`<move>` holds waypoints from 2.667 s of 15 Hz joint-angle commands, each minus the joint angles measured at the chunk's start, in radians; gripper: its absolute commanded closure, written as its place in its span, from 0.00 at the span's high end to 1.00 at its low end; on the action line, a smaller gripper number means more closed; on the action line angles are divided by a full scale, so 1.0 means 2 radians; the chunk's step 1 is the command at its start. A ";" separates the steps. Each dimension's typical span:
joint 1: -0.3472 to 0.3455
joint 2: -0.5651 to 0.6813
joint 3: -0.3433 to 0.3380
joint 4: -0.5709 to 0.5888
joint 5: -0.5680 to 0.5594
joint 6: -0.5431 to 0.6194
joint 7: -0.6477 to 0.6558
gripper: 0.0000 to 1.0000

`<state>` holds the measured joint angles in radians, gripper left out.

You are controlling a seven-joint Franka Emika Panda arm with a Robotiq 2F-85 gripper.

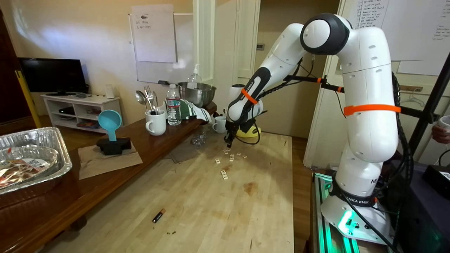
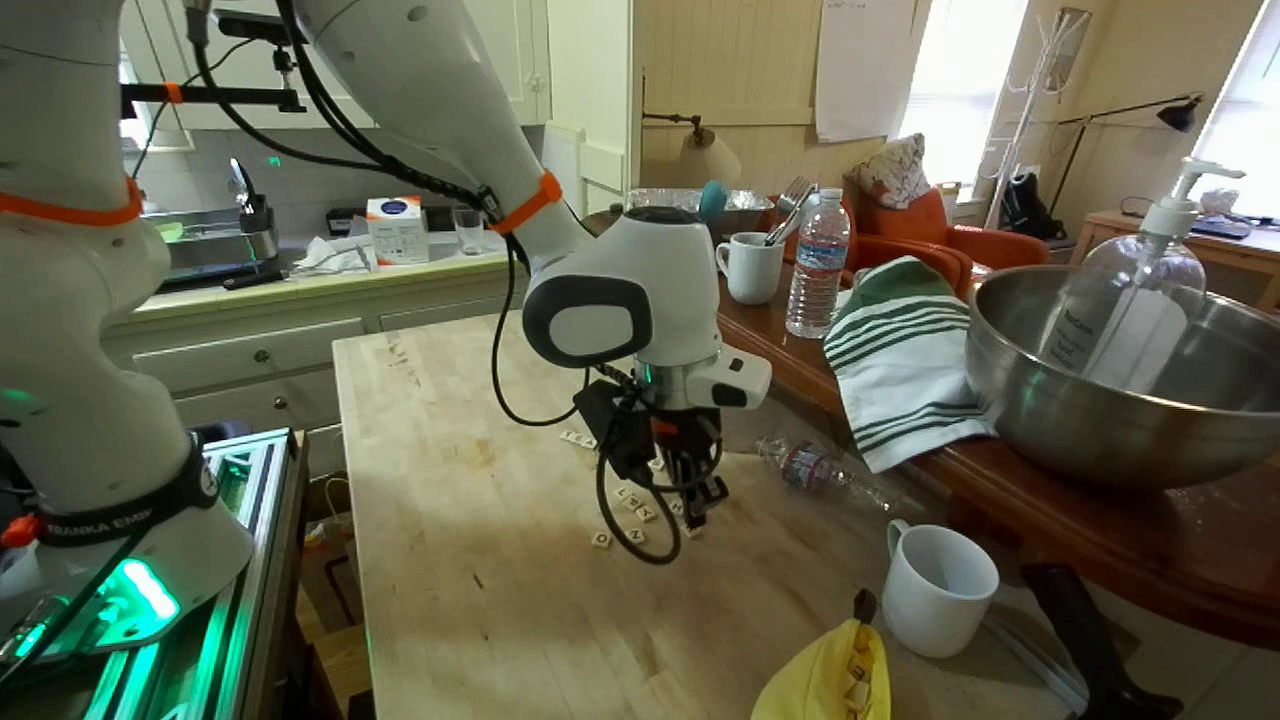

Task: Spell the word 'Tear'.

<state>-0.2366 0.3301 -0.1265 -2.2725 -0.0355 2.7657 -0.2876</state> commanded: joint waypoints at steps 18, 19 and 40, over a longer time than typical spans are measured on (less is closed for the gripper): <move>-0.018 0.023 0.029 0.028 0.017 0.007 -0.013 0.00; -0.016 0.022 0.029 0.027 0.015 0.005 -0.012 0.00; -0.017 0.016 0.023 0.014 0.009 -0.004 -0.011 0.00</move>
<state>-0.2580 0.3809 -0.0849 -2.2200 -0.0240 2.7658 -0.2924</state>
